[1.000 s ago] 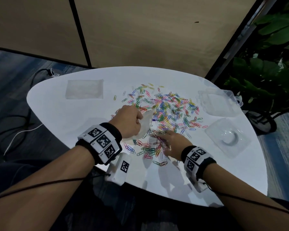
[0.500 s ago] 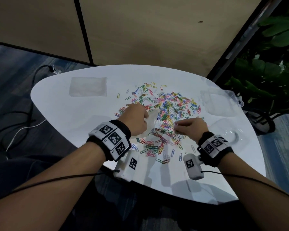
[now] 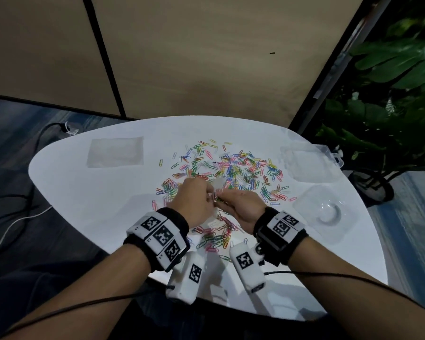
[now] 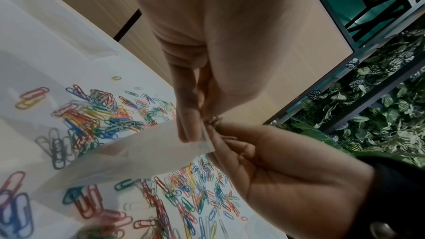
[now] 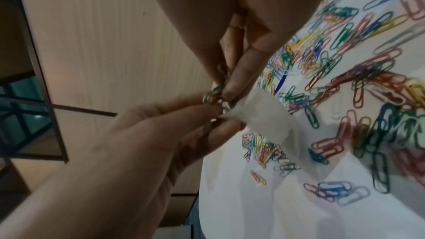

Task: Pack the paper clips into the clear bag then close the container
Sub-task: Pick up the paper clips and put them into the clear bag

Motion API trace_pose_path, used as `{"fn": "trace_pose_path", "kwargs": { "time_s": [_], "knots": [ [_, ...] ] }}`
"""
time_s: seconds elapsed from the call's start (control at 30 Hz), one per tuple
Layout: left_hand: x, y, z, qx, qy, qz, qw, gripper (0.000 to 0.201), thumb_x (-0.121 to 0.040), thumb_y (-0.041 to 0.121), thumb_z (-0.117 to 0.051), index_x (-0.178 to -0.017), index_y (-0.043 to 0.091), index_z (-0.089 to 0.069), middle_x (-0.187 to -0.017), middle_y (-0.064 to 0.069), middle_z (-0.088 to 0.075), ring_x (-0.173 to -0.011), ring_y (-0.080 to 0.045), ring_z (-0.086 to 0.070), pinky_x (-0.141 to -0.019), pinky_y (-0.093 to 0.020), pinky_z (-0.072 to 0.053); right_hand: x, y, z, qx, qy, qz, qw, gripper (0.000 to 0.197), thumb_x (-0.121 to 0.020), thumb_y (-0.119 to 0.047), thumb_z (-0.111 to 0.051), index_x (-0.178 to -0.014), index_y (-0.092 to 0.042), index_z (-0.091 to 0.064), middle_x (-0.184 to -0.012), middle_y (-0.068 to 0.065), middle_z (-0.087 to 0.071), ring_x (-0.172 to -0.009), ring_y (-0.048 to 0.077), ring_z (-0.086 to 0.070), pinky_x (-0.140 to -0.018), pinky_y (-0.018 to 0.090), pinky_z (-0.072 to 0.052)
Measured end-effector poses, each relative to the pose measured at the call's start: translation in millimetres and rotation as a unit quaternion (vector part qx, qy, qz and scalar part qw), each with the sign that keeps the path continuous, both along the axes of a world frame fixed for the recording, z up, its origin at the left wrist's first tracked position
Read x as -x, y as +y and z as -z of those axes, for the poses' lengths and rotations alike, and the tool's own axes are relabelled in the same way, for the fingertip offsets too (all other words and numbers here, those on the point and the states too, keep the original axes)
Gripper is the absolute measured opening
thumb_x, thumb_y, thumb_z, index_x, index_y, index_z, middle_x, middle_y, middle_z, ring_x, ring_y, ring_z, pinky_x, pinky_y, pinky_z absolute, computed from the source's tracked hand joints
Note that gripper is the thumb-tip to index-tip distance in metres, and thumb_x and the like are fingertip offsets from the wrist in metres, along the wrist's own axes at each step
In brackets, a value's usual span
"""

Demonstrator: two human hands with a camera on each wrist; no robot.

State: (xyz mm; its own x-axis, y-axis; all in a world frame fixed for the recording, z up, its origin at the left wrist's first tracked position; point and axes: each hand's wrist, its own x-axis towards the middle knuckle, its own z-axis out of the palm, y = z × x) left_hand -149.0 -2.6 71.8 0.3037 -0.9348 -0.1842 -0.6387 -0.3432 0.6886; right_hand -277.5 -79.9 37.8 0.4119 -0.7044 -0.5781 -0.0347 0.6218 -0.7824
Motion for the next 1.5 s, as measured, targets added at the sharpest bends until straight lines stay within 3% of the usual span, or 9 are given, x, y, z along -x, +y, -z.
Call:
{"fn": "trace_pose_path", "kwargs": {
  "time_s": [0.2, 0.37, 0.47, 0.57, 0.73, 0.97, 1.07, 1.2, 1.5],
  "knots": [
    [2.2, -3.3, 5.6, -0.012, -0.004, 0.035, 0.999, 0.021, -0.089, -0.001, -0.058, -0.1, 0.0, -0.076, -0.084, -0.02, -0.073, -0.077, -0.033, -0.073, -0.075, -0.045, -0.061, -7.0, 1.0, 2.5, 0.113, 0.124, -0.137, 0.976, 0.015, -0.079, 0.012, -0.059, -0.077, 0.003, -0.07, -0.083, 0.027, -0.066, -0.077, 0.032, -0.064, -0.084, 0.046, -0.058],
    [3.8, -8.0, 8.5, -0.003, -0.016, 0.057, 0.998, 0.022, -0.09, 0.001, -0.056, -0.096, 0.002, -0.077, -0.08, -0.017, -0.074, -0.073, -0.029, -0.073, -0.075, -0.044, -0.061, -1.5, -3.6, -1.5, 0.283, 0.286, -0.187, 0.896, 0.02, -0.085, -0.009, -0.063, -0.071, -0.022, -0.067, -0.064, -0.002, -0.067, -0.059, 0.012, -0.065, -0.055, 0.024, -0.054],
    [3.7, -6.8, 7.6, -0.007, -0.014, 0.053, 0.998, 0.021, -0.09, 0.001, -0.057, -0.099, 0.0, -0.076, -0.082, -0.017, -0.074, -0.074, -0.028, -0.073, -0.076, -0.043, -0.061, -6.2, -2.2, -3.4, 0.29, 0.285, -0.207, 0.89, 0.018, -0.079, -0.003, -0.062, -0.067, -0.014, -0.069, -0.068, 0.006, -0.07, -0.066, 0.024, -0.068, -0.066, 0.04, -0.061],
    [4.3, -5.2, 5.7, -0.006, -0.013, 0.053, 0.999, 0.023, -0.091, 0.002, -0.057, -0.102, 0.004, -0.077, -0.086, -0.015, -0.075, -0.075, -0.025, -0.074, -0.078, -0.039, -0.061, -4.1, -2.8, -8.1, 0.307, 0.307, -0.217, 0.874, 0.018, -0.08, 0.001, -0.06, -0.069, -0.009, -0.069, -0.057, 0.001, -0.061, -0.049, 0.007, -0.058, -0.048, 0.017, -0.049],
    [1.3, -3.3, 7.0, -0.003, -0.012, 0.052, 0.999, 0.024, -0.091, -0.001, -0.054, -0.101, 0.002, -0.076, -0.082, -0.016, -0.074, -0.075, -0.028, -0.074, -0.078, -0.043, -0.061, -3.4, -3.5, -8.7, 0.355, 0.318, -0.306, 0.824, 0.02, -0.086, -0.002, -0.06, -0.096, -0.009, -0.075, -0.092, 0.003, -0.071, -0.08, 0.013, -0.065, -0.063, 0.017, -0.047],
    [-12.6, -0.5, -0.4, -0.004, -0.017, 0.03, 0.999, 0.027, -0.09, -0.001, -0.055, -0.103, 0.009, -0.076, -0.094, -0.012, -0.071, -0.074, -0.024, -0.07, -0.083, -0.035, -0.061, 30.5, -13.1, -17.8, 0.311, 0.178, -0.209, 0.91, 0.019, -0.088, 0.001, -0.064, -0.102, -0.007, -0.074, -0.091, 0.012, -0.075, -0.083, 0.028, -0.073, -0.076, 0.04, -0.062],
    [-20.2, 1.4, -4.7, -0.018, -0.013, 0.004, 1.0, 0.024, -0.09, -0.003, -0.058, -0.105, 0.002, -0.075, -0.1, -0.014, -0.072, -0.073, -0.025, -0.073, -0.081, -0.04, -0.062, 71.0, -24.4, -1.8, 0.308, 0.345, -0.278, 0.842, 0.049, -0.077, -0.024, -0.082, -0.123, -0.017, -0.064, -0.105, 0.007, -0.07, -0.083, 0.029, -0.072, -0.076, 0.043, -0.061],
    [-22.8, 2.0, -8.1, -0.029, -0.017, 0.003, 0.999, 0.019, -0.088, -0.001, -0.061, -0.1, 0.001, -0.075, -0.104, -0.016, -0.075, -0.08, -0.028, -0.075, -0.085, -0.039, -0.061, 106.0, -9.5, 34.5, 0.263, 0.52, -0.425, 0.692, 0.123, -0.055, -0.053, -0.089, -0.152, -0.017, -0.022, -0.138, 0.014, -0.043, -0.122, 0.03, -0.052, -0.103, 0.039, -0.046],
    [-21.6, 5.4, -7.7, -0.034, -0.032, 0.026, 0.999, 0.029, -0.087, 0.003, -0.061, -0.112, 0.004, -0.075, -0.097, -0.013, -0.075, -0.085, -0.025, -0.07, -0.086, -0.029, -0.056, 52.1, 29.0, 78.2, 0.347, 0.434, -0.318, 0.769, 0.094, -0.066, -0.036, -0.086, -0.145, -0.017, -0.04, -0.125, 0.008, -0.041, -0.104, 0.025, -0.06, -0.096, 0.034, -0.052]
  ]
}}
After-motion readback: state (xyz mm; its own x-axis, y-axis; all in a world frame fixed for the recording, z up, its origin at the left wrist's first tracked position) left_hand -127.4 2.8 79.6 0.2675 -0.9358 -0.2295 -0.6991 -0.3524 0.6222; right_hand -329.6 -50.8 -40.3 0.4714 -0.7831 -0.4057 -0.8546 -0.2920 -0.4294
